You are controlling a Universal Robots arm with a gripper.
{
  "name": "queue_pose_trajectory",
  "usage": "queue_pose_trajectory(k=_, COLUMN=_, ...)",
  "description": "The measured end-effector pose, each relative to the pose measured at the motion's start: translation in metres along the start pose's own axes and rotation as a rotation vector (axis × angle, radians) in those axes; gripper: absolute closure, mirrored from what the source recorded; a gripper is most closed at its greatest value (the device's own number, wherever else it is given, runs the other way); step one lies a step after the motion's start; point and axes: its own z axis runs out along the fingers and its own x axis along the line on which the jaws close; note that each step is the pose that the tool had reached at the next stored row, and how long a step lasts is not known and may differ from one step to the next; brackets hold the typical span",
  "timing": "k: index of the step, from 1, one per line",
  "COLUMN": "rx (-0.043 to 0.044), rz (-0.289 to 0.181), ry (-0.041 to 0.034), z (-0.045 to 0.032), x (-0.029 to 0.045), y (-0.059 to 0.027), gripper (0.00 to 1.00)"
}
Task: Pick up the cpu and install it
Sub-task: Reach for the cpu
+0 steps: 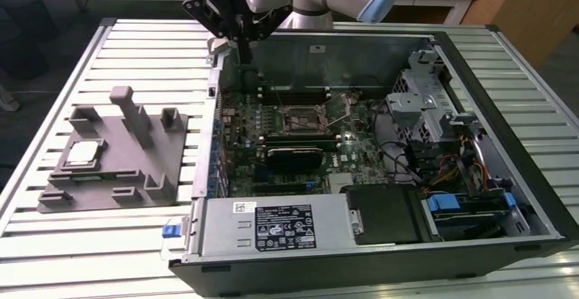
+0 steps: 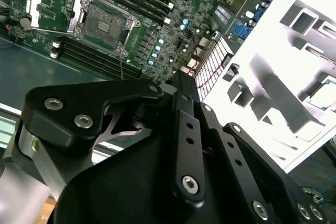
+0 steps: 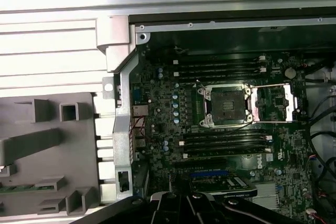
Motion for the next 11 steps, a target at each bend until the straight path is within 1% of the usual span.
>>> queue_pose_trajectory(k=11, rx=0.0000, rz=0.000, ry=0.0000, z=0.0003, x=0.0025, y=-0.0002, gripper=0.89)
